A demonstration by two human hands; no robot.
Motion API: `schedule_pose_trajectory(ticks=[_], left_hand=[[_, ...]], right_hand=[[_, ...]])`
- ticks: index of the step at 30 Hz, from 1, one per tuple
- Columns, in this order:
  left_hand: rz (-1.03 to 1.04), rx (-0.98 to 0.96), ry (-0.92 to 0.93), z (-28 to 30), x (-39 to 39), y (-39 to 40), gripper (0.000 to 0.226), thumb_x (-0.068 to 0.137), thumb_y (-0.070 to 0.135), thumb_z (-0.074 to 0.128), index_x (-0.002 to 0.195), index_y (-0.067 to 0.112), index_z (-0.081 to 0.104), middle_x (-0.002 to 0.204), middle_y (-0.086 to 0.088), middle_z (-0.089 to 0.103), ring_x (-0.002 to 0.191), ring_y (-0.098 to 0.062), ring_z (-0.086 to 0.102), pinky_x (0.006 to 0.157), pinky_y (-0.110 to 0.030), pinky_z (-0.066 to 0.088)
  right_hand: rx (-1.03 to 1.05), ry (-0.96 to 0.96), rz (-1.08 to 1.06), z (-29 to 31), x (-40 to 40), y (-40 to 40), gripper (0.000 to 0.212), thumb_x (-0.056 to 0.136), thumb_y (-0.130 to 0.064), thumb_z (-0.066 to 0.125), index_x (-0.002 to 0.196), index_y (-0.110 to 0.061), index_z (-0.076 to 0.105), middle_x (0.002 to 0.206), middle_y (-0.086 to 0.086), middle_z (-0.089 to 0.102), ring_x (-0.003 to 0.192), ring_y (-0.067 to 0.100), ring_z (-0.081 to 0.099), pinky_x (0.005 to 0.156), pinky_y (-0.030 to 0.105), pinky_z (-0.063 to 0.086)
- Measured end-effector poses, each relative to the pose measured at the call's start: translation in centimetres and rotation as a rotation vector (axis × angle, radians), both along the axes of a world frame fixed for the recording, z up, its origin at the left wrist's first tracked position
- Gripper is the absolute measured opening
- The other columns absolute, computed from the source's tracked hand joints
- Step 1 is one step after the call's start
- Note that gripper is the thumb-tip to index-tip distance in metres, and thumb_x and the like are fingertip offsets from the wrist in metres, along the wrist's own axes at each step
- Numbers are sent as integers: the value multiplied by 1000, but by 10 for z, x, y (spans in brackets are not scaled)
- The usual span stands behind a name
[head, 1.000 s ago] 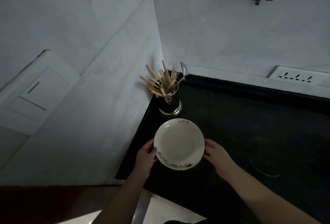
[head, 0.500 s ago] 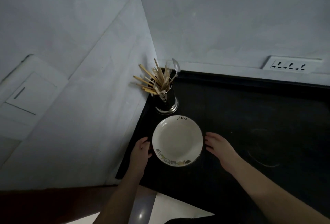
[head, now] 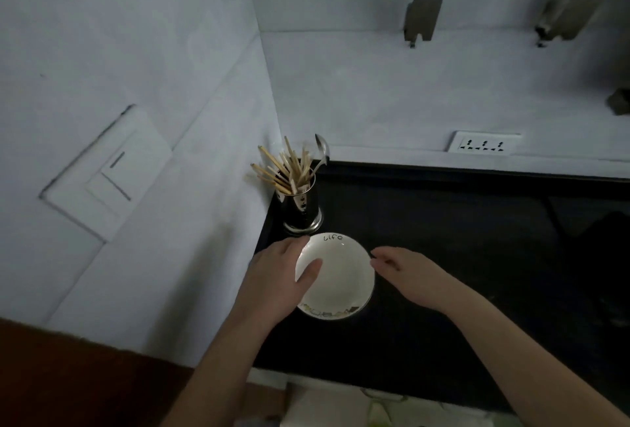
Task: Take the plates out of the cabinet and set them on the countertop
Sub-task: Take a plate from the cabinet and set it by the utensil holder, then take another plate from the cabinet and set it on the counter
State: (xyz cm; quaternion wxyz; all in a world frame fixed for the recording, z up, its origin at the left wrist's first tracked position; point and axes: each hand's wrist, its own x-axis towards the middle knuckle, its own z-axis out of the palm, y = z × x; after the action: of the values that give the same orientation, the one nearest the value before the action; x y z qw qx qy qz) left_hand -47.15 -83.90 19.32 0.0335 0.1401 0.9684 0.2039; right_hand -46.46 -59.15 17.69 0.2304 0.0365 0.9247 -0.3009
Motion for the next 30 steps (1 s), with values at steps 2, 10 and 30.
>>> schedule_pose_trajectory(ticks=[2, 10, 30], left_hand=[[-67, -106, 65, 23, 1, 0, 57, 97, 57, 35, 147, 30, 37, 148, 7, 47, 136, -12, 40, 112, -35, 29], [-211, -207, 239, 100, 26, -6, 74, 87, 67, -4, 153, 41, 18, 162, 9, 24, 149, -13, 16, 121, -43, 14], [-815, -118, 608, 259, 123, 156, 77, 85, 67, 0, 154, 38, 20, 163, 9, 21, 148, -13, 14, 121, -42, 14]], right_hand=[[68, 93, -22, 23, 15, -8, 43, 96, -49, 46, 133, -28, 50, 132, -3, 57, 106, 8, 58, 78, 16, 40], [435, 481, -124, 84, 78, -46, 54, 95, -58, 33, 143, -33, 39, 149, -9, 42, 136, 11, 39, 113, 37, 26], [969, 648, -524, 254, 283, 60, 66, 93, -59, 19, 142, -24, 46, 148, 1, 46, 138, 20, 38, 114, 38, 27]])
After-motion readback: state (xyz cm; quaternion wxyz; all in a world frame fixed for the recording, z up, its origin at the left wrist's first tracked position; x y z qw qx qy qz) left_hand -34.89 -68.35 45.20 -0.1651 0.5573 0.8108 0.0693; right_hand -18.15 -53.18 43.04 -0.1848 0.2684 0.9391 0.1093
